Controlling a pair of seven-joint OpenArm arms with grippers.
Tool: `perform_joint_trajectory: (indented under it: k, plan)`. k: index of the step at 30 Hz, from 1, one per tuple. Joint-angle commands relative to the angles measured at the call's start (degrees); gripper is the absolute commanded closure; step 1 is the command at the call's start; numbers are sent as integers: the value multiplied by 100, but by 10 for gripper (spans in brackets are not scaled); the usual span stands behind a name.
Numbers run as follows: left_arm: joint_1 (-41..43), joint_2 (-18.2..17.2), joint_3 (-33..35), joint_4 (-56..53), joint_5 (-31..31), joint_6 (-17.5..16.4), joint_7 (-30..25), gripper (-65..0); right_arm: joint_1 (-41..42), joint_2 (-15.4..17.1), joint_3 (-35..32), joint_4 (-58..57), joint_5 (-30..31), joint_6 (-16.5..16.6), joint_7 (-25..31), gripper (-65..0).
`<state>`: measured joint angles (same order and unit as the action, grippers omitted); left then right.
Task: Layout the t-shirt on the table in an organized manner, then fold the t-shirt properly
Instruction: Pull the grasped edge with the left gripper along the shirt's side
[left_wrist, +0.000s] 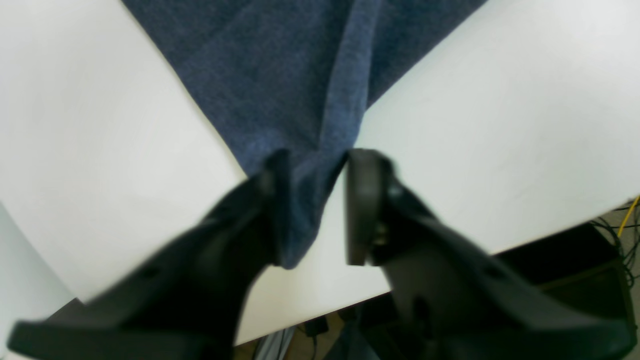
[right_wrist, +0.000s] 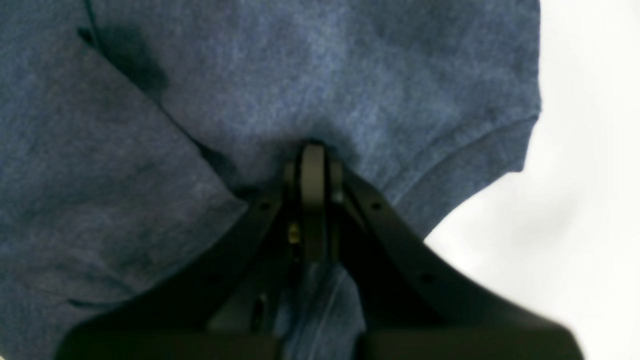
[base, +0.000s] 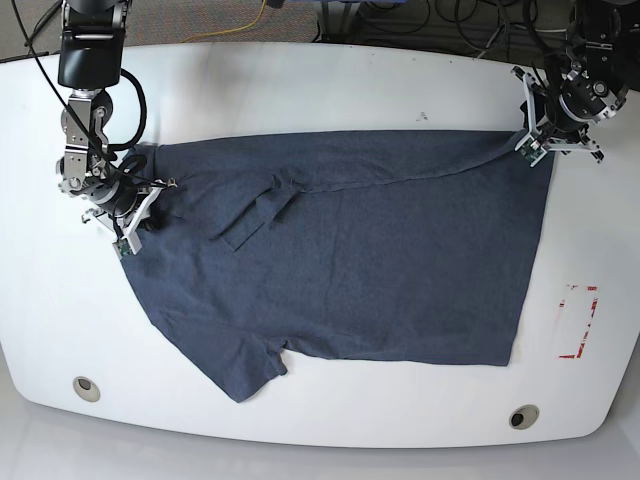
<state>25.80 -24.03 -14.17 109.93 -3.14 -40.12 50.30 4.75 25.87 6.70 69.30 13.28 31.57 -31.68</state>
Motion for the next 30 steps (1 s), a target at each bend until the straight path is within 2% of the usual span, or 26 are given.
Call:
perform_joint_trajectory:
  k: [1, 7, 12, 23, 30]
  plan:
    - [-26, -72, -29, 71, -7, 12, -41, -135, -31, 37, -15, -24, -198, 56, -370, 0]
    - [-26, -72, -29, 71, -7, 12, -41, -123, -31, 37, -15, -15, -198, 56, -370, 0]
    - [-26, -72, -29, 71, -7, 12, -41, 0, -31, 37, -15, -15, -198, 56, -370, 0]
    - [-62, -72, -55, 80, -7, 12, -41, 0, -31, 37, -15, -15, -198, 56, -370, 0]
    - [-457, -72, -55, 80, -7, 12, -41, 0, -31, 37, -15, -15, -198, 56, -370, 0]
